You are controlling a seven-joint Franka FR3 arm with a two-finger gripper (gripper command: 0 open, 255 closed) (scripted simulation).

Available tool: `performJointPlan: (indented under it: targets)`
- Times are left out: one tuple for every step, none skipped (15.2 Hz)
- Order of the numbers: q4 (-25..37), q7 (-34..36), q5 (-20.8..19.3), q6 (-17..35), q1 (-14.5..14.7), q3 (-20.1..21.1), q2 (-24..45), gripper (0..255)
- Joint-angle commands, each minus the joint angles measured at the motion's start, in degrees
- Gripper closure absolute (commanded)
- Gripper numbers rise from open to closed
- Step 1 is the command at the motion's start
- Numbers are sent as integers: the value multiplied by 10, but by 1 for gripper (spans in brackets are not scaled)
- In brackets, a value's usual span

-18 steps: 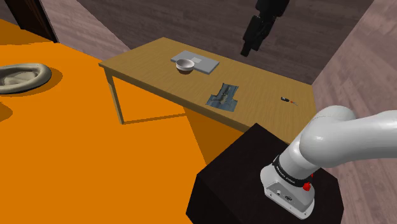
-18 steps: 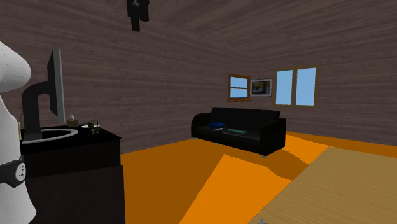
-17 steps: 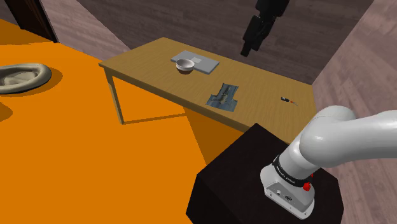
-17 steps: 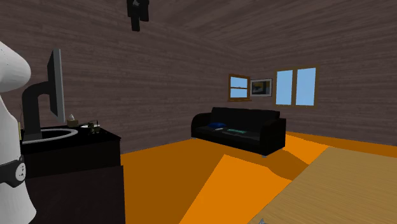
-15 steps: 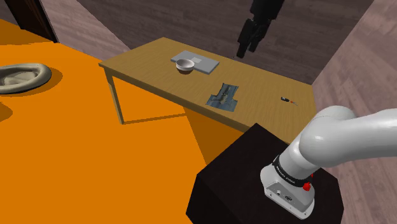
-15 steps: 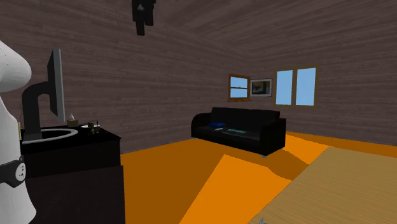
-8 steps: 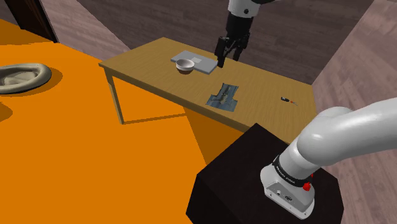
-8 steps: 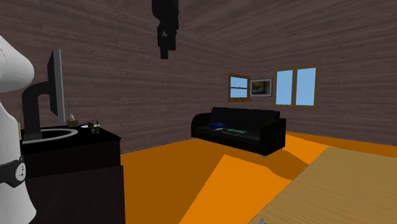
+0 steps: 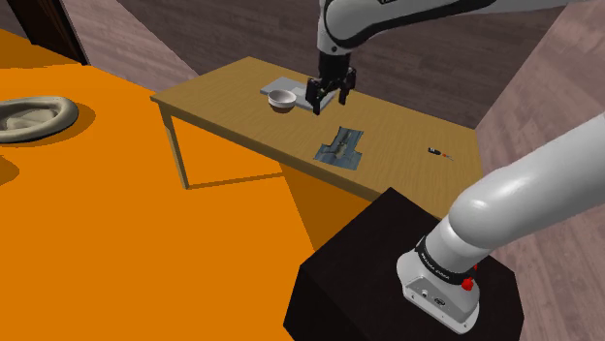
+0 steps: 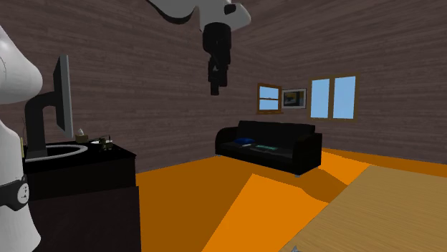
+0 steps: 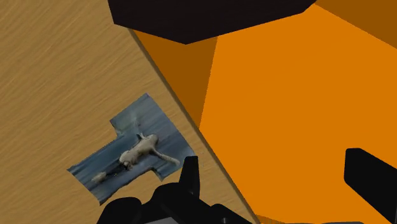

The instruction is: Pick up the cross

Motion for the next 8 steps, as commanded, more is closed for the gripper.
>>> performJointPlan:
  targets:
    - [9,33,-23,18,-11,6,38,0]
    - [17,49,-36,25,-16,8,59,0]
    - [25,65,-49,31,-21,9,81,0]
    - [35,81,-62,36,-25,10,102,0]
    - [45,98,-75,41,-29,10,123,0]
    - [55,114,-88,44,-32,9,145,0]
    - [66,129,-102,47,-35,7,166,0]
    - [78,145,-115,49,-37,5,187,0]
